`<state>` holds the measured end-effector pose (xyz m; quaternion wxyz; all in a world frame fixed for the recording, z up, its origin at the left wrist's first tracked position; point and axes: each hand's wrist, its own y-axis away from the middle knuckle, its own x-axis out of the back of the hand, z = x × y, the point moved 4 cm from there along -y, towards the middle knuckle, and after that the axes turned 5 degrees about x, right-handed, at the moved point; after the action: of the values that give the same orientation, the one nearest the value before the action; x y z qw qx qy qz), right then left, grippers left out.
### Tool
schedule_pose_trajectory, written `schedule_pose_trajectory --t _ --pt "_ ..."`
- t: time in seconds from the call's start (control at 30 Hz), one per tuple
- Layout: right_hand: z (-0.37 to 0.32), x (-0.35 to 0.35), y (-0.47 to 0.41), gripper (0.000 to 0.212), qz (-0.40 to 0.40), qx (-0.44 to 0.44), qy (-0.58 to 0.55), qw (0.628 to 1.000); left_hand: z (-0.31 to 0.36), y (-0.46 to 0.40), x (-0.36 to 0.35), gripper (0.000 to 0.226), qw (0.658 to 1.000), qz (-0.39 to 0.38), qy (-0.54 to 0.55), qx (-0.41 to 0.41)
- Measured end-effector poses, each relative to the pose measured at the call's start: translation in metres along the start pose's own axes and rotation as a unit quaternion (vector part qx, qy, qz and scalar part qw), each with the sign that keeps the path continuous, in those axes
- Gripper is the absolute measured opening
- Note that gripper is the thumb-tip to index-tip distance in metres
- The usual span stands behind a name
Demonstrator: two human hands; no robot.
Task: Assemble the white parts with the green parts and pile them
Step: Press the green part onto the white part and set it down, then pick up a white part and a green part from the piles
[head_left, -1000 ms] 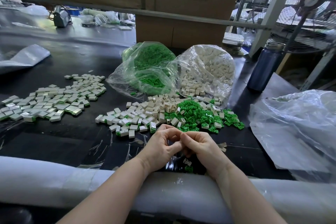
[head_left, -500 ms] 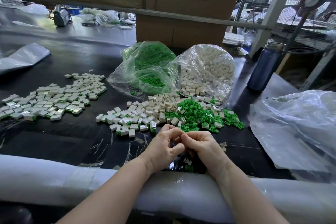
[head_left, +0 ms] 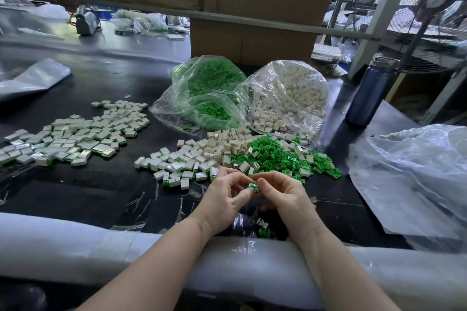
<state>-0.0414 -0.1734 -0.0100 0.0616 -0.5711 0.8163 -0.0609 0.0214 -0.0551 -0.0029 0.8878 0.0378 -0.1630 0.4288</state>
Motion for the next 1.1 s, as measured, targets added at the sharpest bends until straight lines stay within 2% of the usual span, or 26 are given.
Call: schedule_pose_trajectory --t 0.07,0.23,0.37,0.47,0.63,0.7,0.77,0.97,1.1 --pt "-0.002 0.002 0.001 0.003 0.011 0.020 0.022 0.999 0.000 0.000 0.000 0.002 1.000 0.001 -0.006 0.010" --pt "-0.002 0.001 0.000 0.016 0.002 0.022 0.061 0.998 -0.001 0.000 -0.002 0.008 0.999 -0.007 -0.044 0.005" --pt "-0.003 0.000 0.001 0.013 0.014 0.017 0.074 0.997 -0.003 0.000 0.000 0.008 0.999 0.011 -0.050 0.000" --pt "-0.005 0.007 0.001 0.013 0.072 0.029 0.108 0.991 -0.007 -0.001 0.006 0.006 0.998 0.058 -0.031 0.010" --pt "-0.005 0.015 0.001 0.013 0.136 0.029 0.166 0.976 -0.017 -0.002 0.019 0.021 0.981 0.186 0.020 0.048" --pt "-0.005 0.016 0.001 0.013 0.153 0.031 0.197 0.968 -0.017 -0.001 0.028 0.024 0.966 0.254 -0.014 0.045" --pt "-0.004 0.020 0.000 0.012 0.178 0.028 0.225 0.958 -0.016 -0.001 0.033 0.027 0.956 0.287 -0.058 0.035" --pt "0.001 0.032 0.000 0.008 0.236 -0.012 0.258 0.937 -0.017 -0.001 0.023 0.051 0.950 0.237 -0.185 0.084" --pt "0.004 0.036 -0.001 0.014 0.257 -0.031 0.274 0.926 -0.017 -0.003 0.019 0.056 0.939 0.210 -0.246 0.116"
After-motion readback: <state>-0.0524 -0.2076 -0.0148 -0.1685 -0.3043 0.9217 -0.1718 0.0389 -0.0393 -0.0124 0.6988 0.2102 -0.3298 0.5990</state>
